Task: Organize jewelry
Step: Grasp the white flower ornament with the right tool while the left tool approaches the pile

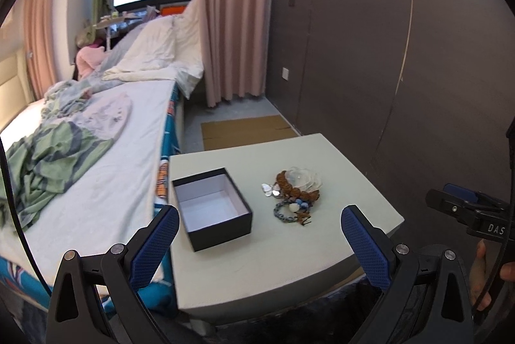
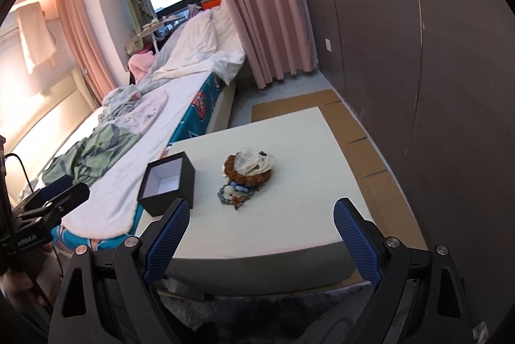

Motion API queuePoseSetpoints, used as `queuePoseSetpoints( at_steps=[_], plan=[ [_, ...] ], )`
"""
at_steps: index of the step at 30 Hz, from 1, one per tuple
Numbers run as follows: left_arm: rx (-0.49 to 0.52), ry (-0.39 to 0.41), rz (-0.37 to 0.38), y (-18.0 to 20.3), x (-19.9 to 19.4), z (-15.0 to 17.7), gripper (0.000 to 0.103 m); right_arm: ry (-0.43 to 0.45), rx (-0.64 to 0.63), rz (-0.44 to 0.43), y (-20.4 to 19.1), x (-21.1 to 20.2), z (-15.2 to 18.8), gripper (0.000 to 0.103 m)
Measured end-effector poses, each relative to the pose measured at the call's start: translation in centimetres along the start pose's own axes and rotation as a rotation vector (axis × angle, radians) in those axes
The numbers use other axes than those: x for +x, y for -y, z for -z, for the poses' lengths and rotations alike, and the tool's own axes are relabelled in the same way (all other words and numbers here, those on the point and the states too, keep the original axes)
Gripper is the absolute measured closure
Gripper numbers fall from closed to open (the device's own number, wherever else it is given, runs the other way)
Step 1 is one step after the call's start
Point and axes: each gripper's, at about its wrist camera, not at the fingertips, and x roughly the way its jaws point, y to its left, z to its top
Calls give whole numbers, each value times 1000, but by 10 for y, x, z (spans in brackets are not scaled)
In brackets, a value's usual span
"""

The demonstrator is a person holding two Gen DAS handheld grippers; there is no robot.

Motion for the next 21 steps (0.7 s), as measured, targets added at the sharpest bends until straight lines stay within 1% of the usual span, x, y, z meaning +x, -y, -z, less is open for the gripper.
queuePoseSetpoints(
  at_steps=[3, 5, 7, 10, 13, 18, 21],
  plan=[
    [12, -22, 10, 4, 15, -7, 3, -14, 23, -7, 12, 13, -7, 11],
    [19, -46, 14, 6, 28, -13, 7, -32, 32, -16, 19, 24, -12, 12],
    [21, -80, 28, 9, 42, -18, 16, -50, 41, -29, 23, 35, -17, 11],
    [10, -131, 44, 9, 63, -26, 23, -81, 60, -53, 32, 53, -25, 11],
    [10, -169, 54, 10, 82, -34, 28, -113, 86, -75, 39, 70, -33, 11],
    [32, -222, 56, 13, 111, -46, 29, -161, 112, -104, 48, 99, -46, 11],
    [37, -264, 68, 15, 132, -54, 35, -192, 130, -122, 52, 115, -54, 12]
  ],
)
